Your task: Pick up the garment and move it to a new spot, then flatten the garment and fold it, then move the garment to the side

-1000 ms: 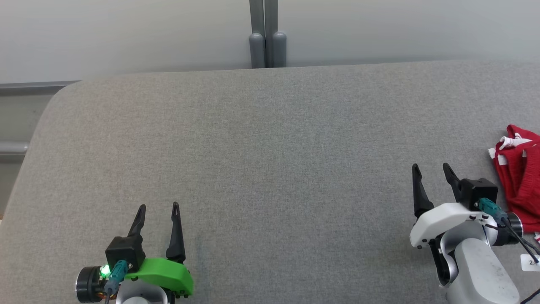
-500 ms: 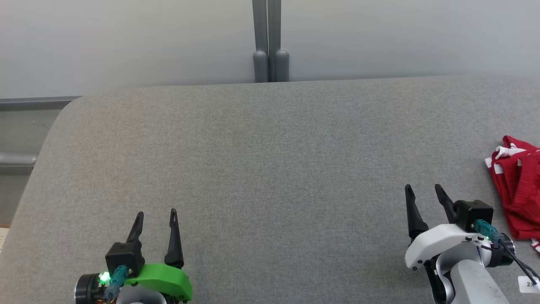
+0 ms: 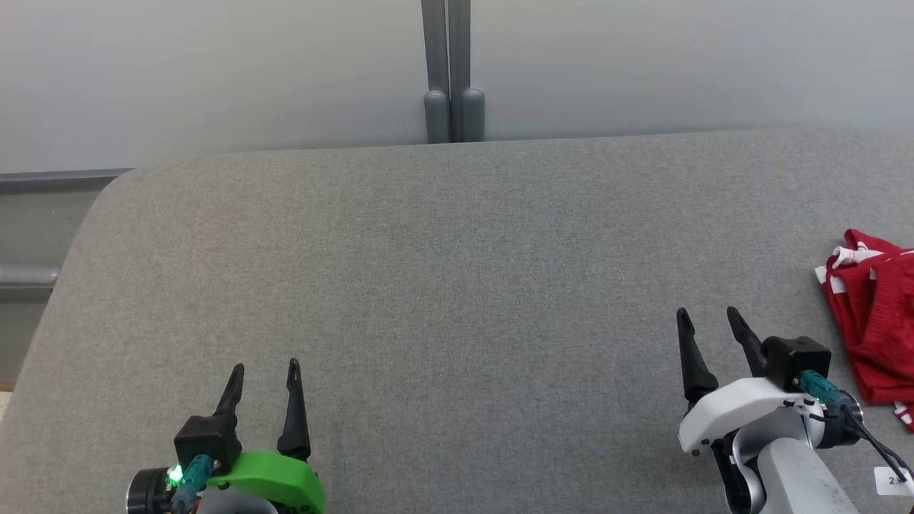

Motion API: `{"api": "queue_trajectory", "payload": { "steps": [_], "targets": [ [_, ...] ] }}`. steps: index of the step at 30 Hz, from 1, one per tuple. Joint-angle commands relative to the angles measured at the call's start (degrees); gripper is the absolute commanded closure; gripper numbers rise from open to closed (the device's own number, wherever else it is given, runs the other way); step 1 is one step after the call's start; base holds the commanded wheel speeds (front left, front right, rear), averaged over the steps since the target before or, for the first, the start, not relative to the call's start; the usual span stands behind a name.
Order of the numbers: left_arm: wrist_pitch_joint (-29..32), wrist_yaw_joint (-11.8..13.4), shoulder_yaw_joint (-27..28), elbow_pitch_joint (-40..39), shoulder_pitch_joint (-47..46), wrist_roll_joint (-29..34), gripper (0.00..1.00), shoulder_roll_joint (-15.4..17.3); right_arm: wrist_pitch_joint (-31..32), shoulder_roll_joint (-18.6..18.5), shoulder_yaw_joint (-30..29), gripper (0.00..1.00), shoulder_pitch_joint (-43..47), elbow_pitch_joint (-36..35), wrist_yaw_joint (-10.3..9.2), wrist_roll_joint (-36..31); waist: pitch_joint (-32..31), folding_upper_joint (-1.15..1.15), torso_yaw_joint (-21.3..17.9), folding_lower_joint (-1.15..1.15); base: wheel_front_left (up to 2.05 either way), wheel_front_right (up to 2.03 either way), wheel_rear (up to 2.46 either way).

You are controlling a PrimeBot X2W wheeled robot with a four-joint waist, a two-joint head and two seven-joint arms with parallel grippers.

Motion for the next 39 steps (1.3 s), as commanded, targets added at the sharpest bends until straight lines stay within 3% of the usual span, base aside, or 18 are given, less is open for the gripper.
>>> {"api": "queue_trajectory", "payload": {
  "steps": [1,11,12,16,39],
  "targets": [
    [-0.1,-0.3,0.2,-0.3,0.6,-0.4,0.0,0.3,-0.1,-0.1,0.1,0.0,0.6,-0.3,-0.07,0.2,0.0,0.0,0.0,0.0,0.0,0.0,0.0],
    [-0.1,-0.4,0.7,-0.9,0.7,-0.7,0.0,0.2,-0.1,-0.1,-0.1,0.0,-0.3,-0.1,-0.08,1.7,0.2,0.0,0.1,0.0,0.0,0.0,0.0],
    [0.0,-0.3,0.6,-0.6,0.0,-0.8,1.0,0.0,0.0,0.0,0.0,1.0,0.0,0.2,0.0,1.5,0.2,0.0,0.1,0.0,0.0,0.0,0.0],
    [0.6,-0.4,0.6,1.3,0.5,-1.6,1.0,-0.2,0.3,0.4,-0.2,1.0,1.2,1.9,0.01,2.0,0.2,0.0,0.1,0.0,0.0,0.0,0.0],
    [6.6,-2.8,4.3,-1.5,-0.4,-24.3,1.0,-0.1,6.4,0.2,-1.6,1.0,2.7,-3.4,0.0,25.5,0.2,0.0,-0.2,0.0,0.0,0.0,0.0]
  ]
}}
